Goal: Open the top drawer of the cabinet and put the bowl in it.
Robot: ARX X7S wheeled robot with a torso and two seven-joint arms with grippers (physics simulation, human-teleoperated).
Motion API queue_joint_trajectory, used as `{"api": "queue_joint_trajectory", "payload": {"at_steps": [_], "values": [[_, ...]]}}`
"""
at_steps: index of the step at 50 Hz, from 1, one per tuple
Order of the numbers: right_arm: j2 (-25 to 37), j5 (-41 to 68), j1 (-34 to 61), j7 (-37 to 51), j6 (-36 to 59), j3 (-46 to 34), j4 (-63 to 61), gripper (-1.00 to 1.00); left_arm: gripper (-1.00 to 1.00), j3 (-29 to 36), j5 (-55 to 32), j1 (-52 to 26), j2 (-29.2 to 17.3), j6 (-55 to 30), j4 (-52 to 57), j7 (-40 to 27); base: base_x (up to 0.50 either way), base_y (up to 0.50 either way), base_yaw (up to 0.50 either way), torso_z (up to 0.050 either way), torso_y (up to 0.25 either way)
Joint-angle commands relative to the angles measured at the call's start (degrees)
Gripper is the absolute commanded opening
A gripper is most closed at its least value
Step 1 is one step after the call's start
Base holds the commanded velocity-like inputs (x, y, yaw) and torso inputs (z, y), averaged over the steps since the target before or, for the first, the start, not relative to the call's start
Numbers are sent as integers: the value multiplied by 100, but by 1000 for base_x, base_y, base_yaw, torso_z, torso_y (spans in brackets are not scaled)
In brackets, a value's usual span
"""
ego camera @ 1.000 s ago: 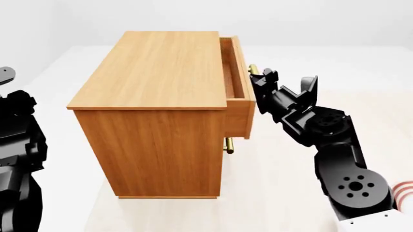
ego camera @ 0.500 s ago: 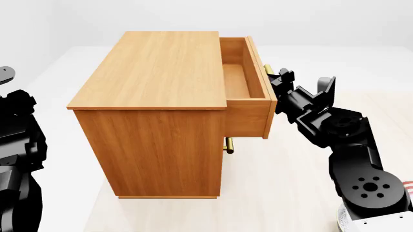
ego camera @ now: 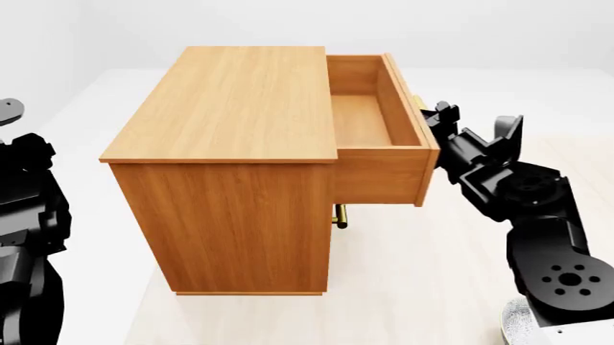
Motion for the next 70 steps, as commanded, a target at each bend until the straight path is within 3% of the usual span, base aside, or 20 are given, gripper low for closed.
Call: {"api": "queue_joint_trajectory", "payload": {"at_steps": [1, 25, 26, 55, 63, 70], "values": [[192, 222, 118, 7, -88, 391, -4, -100, 100, 6, 2, 2, 2, -2, 0, -5, 0, 0, 0, 0, 0], [157, 147, 121, -58, -121, 335, -4, -100, 100, 21, -3, 7, -7, 15, 0, -9, 0, 0, -1, 1, 0], [149, 134, 125, -99, -124, 300, -4, 100, 100, 22, -1, 8, -6, 17, 0, -10, 0, -3, 0, 0, 0], [144, 178, 81, 17, 14, 170, -4, 100, 100, 56, 3, -22, 5, 20, 0, -36, 0, 0, 0, 0, 0], [399, 115, 88, 380, -278, 99, -4, 100, 100, 58, -1, -41, 13, 39, 0, -56, 0, 0, 0, 0, 0], [988, 29, 62, 920, -635, -46, -4, 100, 100, 35, -6, -49, 0, 46, 0, -35, 0, 0, 0, 0, 0]]}}
